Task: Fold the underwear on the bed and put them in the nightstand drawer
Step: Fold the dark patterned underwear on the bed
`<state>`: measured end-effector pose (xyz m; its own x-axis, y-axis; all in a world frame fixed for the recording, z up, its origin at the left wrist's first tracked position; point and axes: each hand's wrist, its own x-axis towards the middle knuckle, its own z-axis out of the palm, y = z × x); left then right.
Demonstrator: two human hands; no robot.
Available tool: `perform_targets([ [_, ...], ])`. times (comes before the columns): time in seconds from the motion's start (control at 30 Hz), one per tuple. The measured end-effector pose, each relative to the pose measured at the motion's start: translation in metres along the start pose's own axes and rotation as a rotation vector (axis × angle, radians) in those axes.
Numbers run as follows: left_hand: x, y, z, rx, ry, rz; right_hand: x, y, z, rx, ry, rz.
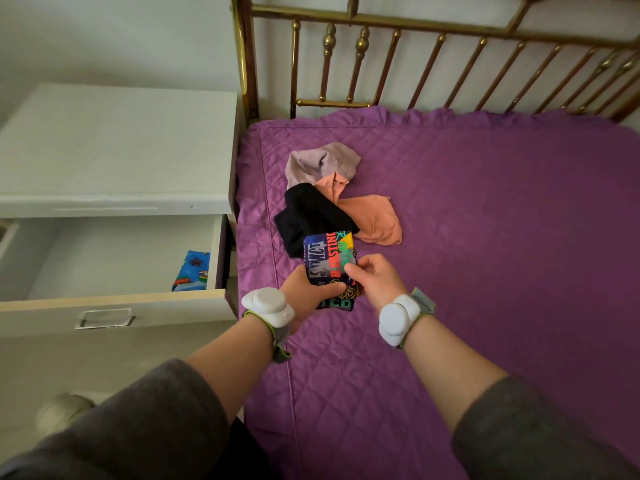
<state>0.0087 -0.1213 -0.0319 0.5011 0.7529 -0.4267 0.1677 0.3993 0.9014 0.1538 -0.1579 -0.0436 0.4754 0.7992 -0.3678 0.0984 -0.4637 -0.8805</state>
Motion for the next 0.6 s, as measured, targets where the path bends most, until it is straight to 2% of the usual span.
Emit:
perform_targets([
  [0.27,-0.004,0.001,-0.040,-0.033,-0.130,0.008,0.010,-0.023,0.020,0.036,0.001,-0.032],
  [0.47,-0.003,-0.011,-0.066,-0.084,-0.049,-0.023,0.015,-0.043,0.048,-0.090,-0.029,-0.144],
  [0.6,0.001,-0.014,-0.097,-0.129,0.018,-0.026,0.018,-0.062,0.085,-0.095,-0.165,-0.293],
])
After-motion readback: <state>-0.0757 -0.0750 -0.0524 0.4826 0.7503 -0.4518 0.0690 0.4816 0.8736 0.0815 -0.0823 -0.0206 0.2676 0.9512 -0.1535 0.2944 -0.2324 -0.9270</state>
